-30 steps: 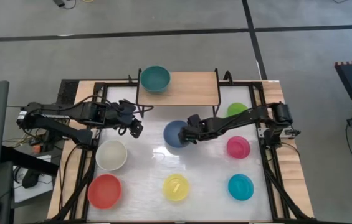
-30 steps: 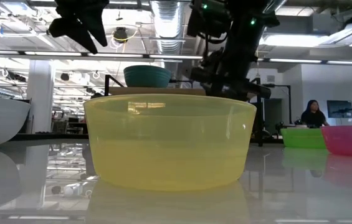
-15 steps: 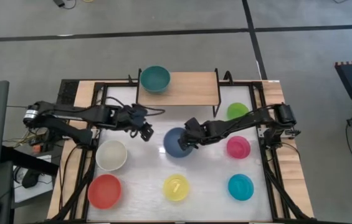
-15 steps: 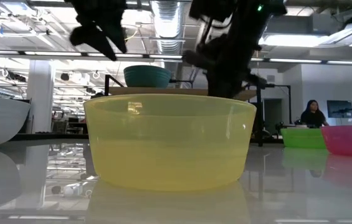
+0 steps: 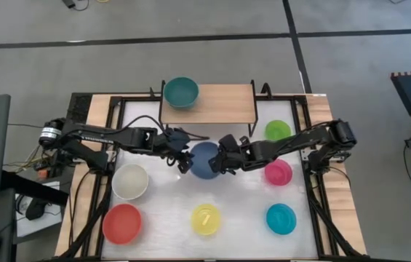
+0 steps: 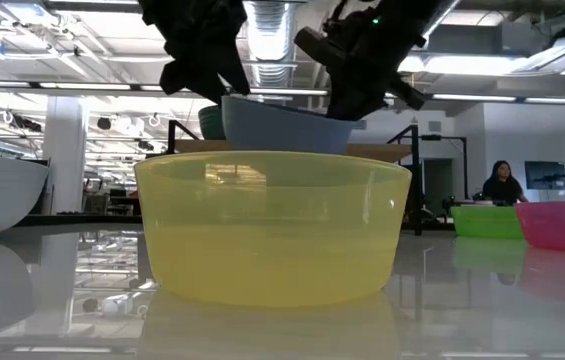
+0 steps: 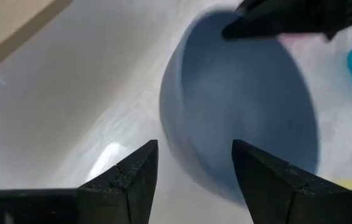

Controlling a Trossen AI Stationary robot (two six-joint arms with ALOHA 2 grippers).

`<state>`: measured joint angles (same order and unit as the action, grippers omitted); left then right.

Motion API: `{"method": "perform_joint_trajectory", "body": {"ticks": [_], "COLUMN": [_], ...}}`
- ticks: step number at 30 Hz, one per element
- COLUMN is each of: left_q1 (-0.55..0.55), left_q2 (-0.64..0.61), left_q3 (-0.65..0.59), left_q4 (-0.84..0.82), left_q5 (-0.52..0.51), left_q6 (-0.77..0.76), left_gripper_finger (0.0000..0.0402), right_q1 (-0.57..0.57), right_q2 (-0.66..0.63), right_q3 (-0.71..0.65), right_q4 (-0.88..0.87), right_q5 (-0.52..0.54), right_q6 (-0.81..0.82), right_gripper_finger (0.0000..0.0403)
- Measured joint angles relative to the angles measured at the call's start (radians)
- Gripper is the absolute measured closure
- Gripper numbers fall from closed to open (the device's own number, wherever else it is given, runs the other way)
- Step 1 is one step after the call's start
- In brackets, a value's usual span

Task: Place and stack bowls onto a shelf
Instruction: Stack the blue bowl on top of the green bowl on the shelf

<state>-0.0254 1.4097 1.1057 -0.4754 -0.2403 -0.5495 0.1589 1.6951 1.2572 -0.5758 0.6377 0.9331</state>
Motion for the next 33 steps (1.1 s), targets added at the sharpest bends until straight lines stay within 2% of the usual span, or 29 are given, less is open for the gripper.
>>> {"method": "perform_joint_trajectory", "body": {"ticks": [6,10,14,20,23,30,33], "left_q1": [0.003,0.014,0.031,0.045,0.051,0.12,0.181], "left_q2": [-0.001,-0.001,-0.001,-0.003,-0.003,-0.003,-0.003], "left_q3": [0.0,0.0,0.001,0.002,0.008,0.123,0.193], "left_q4": [0.011,0.015,0.024,0.027,-0.003,-0.132,-0.165], "left_q5": [-0.007,-0.006,0.014,0.024,0.031,0.053,0.052], "left_q6": [0.004,0.022,0.03,-0.001,-0.002,0.061,0.133], "left_gripper_finger": [0.0213,0.0234,0.0282,0.0383,0.0394,0.0401,0.0401], "right_q1": [0.018,0.021,0.018,-0.005,-0.017,-0.022,-0.026], "right_q2": [0.0,0.001,0.002,0.002,0.002,-0.028,-0.053], "right_q3": [0.003,0.065,0.136,0.222,0.241,0.349,0.394], "right_q4": [-0.003,-0.024,-0.068,-0.173,-0.162,-0.295,-0.349], "right_q5": [0.003,-0.021,-0.021,-0.063,-0.109,-0.1,-0.046], "right_q6": [-0.014,-0.068,-0.134,-0.184,-0.202,-0.206,-0.202], "right_gripper_finger": [0.0376,0.0376,0.0376,0.0374,0.0331,0.0174,0.0147]}}
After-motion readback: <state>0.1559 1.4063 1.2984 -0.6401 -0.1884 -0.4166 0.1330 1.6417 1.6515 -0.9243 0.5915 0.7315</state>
